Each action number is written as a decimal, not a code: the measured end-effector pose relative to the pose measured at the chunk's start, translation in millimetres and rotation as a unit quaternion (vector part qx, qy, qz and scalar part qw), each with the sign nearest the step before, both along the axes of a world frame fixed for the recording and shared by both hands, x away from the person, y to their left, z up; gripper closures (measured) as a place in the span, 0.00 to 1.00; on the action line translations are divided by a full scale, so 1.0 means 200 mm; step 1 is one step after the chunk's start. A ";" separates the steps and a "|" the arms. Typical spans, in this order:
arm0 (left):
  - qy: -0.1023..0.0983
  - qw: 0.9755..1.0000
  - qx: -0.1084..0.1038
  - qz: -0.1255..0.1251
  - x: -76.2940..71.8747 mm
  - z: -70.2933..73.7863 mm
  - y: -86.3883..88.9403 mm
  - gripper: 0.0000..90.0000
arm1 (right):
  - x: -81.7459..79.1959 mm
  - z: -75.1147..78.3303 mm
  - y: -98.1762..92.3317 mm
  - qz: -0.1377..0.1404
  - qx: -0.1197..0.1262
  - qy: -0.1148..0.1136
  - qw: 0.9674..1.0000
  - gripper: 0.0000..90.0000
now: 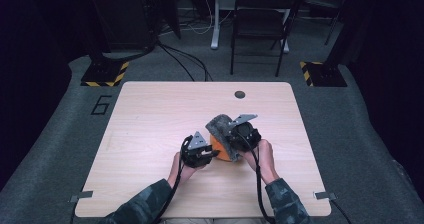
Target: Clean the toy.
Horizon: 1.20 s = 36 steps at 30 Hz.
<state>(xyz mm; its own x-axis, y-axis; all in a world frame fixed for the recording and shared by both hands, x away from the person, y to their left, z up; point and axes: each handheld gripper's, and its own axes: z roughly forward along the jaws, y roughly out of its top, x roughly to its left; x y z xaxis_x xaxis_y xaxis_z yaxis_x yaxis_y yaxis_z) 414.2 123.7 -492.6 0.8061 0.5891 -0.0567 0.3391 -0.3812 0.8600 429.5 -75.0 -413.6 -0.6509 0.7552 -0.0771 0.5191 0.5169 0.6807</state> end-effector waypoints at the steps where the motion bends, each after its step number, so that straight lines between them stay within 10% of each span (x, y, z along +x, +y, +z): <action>1: 0.002 1.000 -0.003 -0.001 0.00 0.00 0.00 0.79 | 0.00 0.00 -0.01 -0.004 0.003 0.001 1.000 0.80; 36: -0.005 1.000 0.000 -0.015 0.01 -0.02 0.01 0.79 | 0.17 -0.19 -0.33 -0.104 -0.018 0.062 0.992 0.80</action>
